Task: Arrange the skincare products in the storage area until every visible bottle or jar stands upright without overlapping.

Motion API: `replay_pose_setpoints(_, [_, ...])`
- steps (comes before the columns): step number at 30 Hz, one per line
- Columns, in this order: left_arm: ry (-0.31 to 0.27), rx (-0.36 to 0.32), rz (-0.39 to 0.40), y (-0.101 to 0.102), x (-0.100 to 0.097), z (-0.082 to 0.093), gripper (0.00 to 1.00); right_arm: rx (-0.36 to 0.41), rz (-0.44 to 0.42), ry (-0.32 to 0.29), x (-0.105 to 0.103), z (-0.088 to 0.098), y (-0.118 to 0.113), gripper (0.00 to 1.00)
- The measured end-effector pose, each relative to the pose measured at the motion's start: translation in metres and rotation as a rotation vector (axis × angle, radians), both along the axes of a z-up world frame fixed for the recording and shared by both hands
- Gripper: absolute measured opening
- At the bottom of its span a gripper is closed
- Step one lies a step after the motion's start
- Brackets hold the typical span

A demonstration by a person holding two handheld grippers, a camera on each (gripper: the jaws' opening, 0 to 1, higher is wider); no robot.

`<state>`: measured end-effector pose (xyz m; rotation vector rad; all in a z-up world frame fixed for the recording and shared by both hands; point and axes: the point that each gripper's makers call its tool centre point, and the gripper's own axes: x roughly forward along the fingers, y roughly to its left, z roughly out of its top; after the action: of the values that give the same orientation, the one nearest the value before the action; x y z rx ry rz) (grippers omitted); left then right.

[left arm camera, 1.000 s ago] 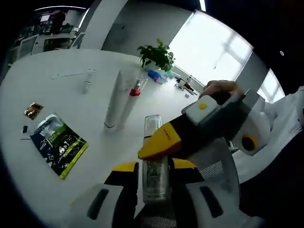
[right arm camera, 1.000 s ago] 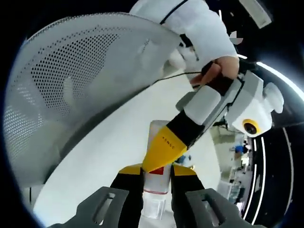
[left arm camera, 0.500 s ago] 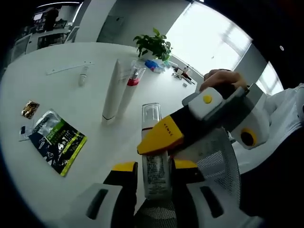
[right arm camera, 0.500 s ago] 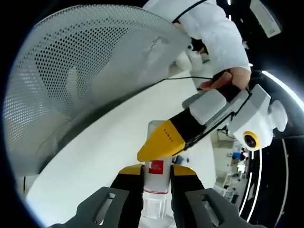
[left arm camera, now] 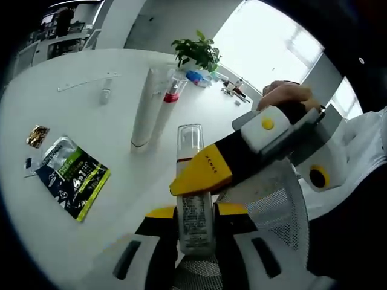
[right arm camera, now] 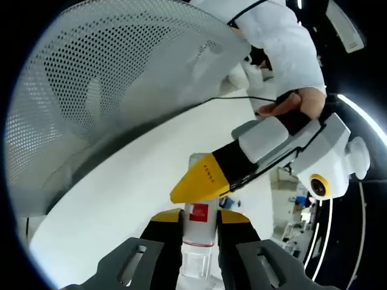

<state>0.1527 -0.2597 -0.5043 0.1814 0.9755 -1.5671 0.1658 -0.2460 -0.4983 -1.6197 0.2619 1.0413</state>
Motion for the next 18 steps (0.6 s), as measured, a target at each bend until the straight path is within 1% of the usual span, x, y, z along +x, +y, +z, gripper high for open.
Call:
replay_pose_setpoints(1, [0.003,-0.005,0.009,-0.0003,0.0008,0.0007,0.18,0.000,-0.001,0.000,0.0006,-0.0012,-0.0012,0.14])
replay_pose_setpoints(2, [0.029,-0.004,0.029,-0.0001,0.0014,0.0012,0.18,0.002,0.002,-0.002,0.0009,-0.0015,-0.0014,0.14])
replay_pose_setpoints(4, [0.031,-0.019,0.041,-0.0010,0.0037,0.0016,0.18,0.006,-0.003,0.000,0.0019,-0.0022,-0.0023,0.14])
replay_pose_setpoints(6, [0.048,-0.023,0.053,-0.0017,0.0032,0.0016,0.18,0.001,0.006,-0.011,0.0033,-0.0028,-0.0036,0.14])
replay_pose_setpoints(8, [0.082,-0.006,0.065,-0.0015,-0.0018,0.0011,0.18,0.021,0.010,0.009,0.0018,-0.0042,-0.0021,0.15])
replay_pose_setpoints(10, [0.059,-0.025,0.065,-0.0025,0.0003,0.0017,0.18,0.023,0.003,0.002,0.0037,-0.0049,-0.0035,0.15])
replay_pose_setpoints(11, [0.072,-0.026,0.077,-0.0019,0.0006,0.0021,0.18,0.025,0.005,-0.003,0.0047,-0.0050,-0.0040,0.15])
replay_pose_setpoints(13, [0.082,-0.032,0.085,-0.0019,0.0008,0.0027,0.18,0.059,-0.019,0.012,0.0045,-0.0058,-0.0038,0.15])
replay_pose_setpoints(16, [0.088,-0.044,0.100,-0.0016,0.0018,0.0038,0.18,0.073,-0.034,0.010,0.0059,-0.0058,-0.0059,0.18])
replay_pose_setpoints(18, [0.107,-0.049,0.112,-0.0017,0.0030,0.0042,0.18,0.086,-0.051,0.012,0.0064,-0.0064,-0.0078,0.19])
